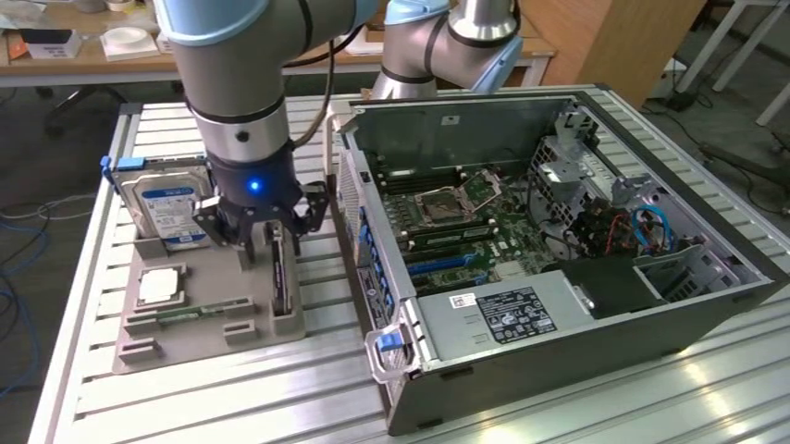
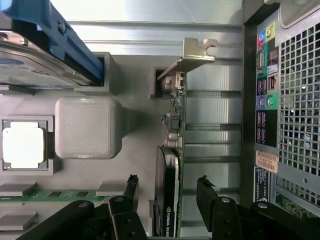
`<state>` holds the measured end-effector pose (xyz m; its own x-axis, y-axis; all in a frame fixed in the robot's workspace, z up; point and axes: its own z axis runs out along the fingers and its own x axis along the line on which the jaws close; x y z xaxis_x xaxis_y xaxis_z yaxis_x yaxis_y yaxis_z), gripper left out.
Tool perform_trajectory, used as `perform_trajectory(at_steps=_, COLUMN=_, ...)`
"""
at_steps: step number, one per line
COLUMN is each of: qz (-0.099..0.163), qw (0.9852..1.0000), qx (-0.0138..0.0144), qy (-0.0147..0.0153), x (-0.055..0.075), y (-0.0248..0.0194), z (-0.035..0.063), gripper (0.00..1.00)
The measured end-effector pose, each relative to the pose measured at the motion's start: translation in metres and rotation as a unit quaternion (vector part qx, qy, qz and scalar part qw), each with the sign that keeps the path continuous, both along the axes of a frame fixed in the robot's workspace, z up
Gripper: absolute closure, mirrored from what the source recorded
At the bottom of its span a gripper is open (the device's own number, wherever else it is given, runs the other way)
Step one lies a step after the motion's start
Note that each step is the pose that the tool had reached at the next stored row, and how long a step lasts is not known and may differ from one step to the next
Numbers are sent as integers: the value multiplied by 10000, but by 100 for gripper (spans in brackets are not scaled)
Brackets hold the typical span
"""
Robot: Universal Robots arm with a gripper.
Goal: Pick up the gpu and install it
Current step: 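Pick up the gpu and move the gpu toward the slot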
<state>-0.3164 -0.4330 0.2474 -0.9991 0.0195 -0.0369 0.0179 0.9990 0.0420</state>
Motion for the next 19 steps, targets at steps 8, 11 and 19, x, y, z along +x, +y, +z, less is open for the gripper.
perform_trajectory(at_steps=8, qz=-129, qw=9999, qx=0, qy=0, x=7, y=-1, z=-129, gripper=41)
perform_trajectory(at_steps=11, qz=-176, qw=9998, qx=0, qy=0, x=7, y=-8, z=-167, gripper=41)
perform_trajectory(at_steps=19, qz=-212, qw=9998, qx=-1, qy=1, x=7, y=-9, z=-224, gripper=41)
